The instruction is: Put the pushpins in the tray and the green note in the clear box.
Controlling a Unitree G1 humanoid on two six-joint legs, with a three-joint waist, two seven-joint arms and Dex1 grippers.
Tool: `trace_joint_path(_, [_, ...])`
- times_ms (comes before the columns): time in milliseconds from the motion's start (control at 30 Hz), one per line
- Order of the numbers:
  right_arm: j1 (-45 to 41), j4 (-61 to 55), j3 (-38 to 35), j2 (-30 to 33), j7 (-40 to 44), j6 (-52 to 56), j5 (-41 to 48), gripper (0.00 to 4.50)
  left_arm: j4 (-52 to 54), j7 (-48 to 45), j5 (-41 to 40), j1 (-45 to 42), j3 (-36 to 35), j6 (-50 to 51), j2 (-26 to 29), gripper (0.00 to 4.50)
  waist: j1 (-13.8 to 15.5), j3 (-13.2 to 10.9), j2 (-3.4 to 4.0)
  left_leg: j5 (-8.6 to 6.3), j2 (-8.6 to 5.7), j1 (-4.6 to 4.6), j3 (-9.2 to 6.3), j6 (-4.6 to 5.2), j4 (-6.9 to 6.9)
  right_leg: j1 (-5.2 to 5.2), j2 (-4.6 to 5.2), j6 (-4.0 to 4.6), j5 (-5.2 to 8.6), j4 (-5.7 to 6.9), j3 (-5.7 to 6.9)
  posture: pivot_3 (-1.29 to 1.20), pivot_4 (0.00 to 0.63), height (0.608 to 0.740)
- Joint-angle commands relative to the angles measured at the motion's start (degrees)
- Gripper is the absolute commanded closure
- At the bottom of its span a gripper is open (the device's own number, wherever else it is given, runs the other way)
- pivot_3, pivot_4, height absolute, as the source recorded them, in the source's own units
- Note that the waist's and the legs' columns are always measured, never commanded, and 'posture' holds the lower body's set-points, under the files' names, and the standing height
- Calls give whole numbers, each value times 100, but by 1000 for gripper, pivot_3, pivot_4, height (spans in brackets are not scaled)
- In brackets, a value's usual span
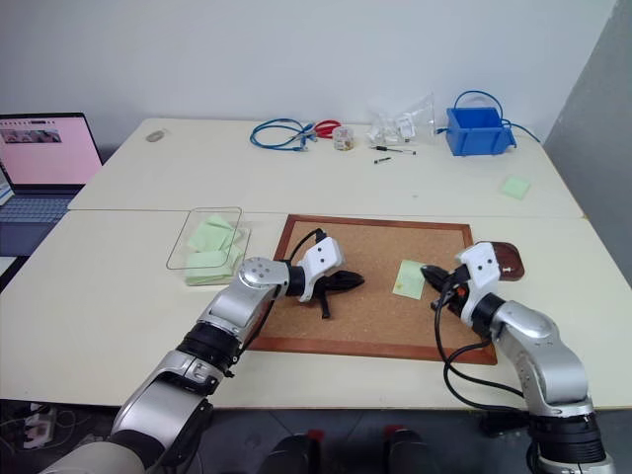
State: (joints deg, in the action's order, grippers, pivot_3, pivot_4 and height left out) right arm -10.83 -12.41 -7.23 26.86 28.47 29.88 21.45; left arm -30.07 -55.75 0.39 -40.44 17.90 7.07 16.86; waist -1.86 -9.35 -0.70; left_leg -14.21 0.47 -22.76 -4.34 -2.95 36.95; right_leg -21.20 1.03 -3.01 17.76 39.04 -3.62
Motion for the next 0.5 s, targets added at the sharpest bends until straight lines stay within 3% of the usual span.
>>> trace_joint_path(33, [-353,333,-459,-133,-1005,70,-382,4486,-276,-139,246,285,316,216,-12,4500,0,1,2,0,0,0,0,0,0,0,0,0,0,0,0,0,150,740])
trace_joint_path(233, [-890,1081,-889,-276,-1753,197,-508,4486,-300,-155,256,269,328,197,-20,4500,2,3,6,0,-1,0,3,0,0,-1,1,1,0,1,-3,0,150,740])
trace_joint_path(500, [-1258,1722,-991,-237,-2116,64,-702,4486,-297,-161,265,257,331,201,-16,4500,-1,6,10,0,-2,-1,4,0,-2,-2,2,1,0,1,-4,0,150,740])
